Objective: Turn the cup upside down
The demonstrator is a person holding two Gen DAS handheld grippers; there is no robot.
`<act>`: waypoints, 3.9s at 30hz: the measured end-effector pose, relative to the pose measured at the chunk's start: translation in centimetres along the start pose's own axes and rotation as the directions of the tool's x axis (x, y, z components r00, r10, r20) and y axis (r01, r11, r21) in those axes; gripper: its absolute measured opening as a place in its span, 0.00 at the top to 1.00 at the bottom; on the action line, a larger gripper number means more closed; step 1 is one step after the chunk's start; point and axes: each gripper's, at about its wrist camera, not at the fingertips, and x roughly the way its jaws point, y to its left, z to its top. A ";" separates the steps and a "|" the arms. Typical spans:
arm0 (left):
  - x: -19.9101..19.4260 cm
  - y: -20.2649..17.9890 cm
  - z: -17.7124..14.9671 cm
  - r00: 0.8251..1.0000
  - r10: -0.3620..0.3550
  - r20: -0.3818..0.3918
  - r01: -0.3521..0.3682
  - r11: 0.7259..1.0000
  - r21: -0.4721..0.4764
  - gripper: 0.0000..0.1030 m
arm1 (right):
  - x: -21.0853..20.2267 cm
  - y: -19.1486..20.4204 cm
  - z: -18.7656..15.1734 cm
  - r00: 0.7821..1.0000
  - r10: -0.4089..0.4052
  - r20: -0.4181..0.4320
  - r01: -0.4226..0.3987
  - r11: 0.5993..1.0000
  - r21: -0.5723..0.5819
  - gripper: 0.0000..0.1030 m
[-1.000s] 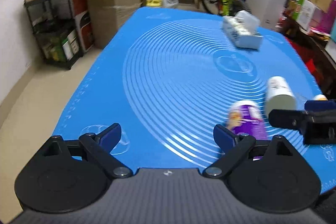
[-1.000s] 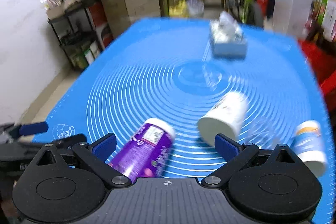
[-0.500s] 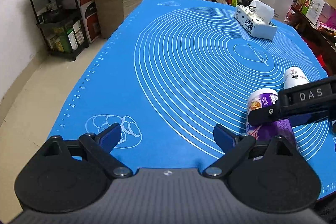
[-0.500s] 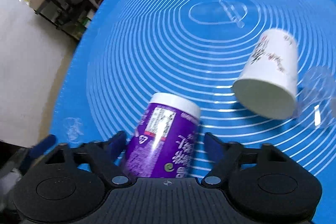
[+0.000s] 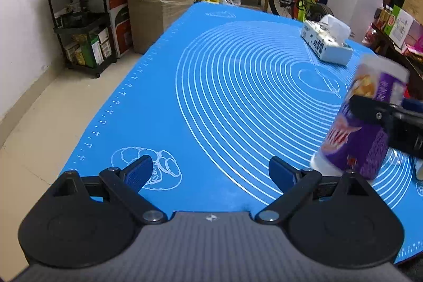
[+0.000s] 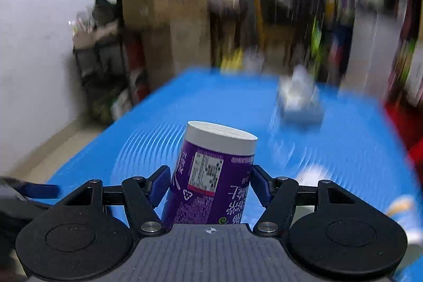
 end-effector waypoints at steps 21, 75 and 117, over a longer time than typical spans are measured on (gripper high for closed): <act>-1.4 -0.5 -1.8 0.998 -0.006 0.061 0.006 1.000 -0.002 0.09 | -1.8 1.6 -5.9 0.999 -0.014 0.043 0.016 0.998 -0.058 0.29; -8.5 -10.5 -9.6 0.988 -0.132 0.076 0.114 0.971 0.208 0.09 | -15.2 -9.6 -10.2 0.993 -0.046 -0.107 0.059 0.992 0.114 0.08; -8.2 -10.8 -9.9 0.990 -0.129 0.064 0.112 0.970 0.217 0.09 | -15.1 -9.7 -10.5 0.992 -0.037 -0.120 0.052 0.991 0.121 0.08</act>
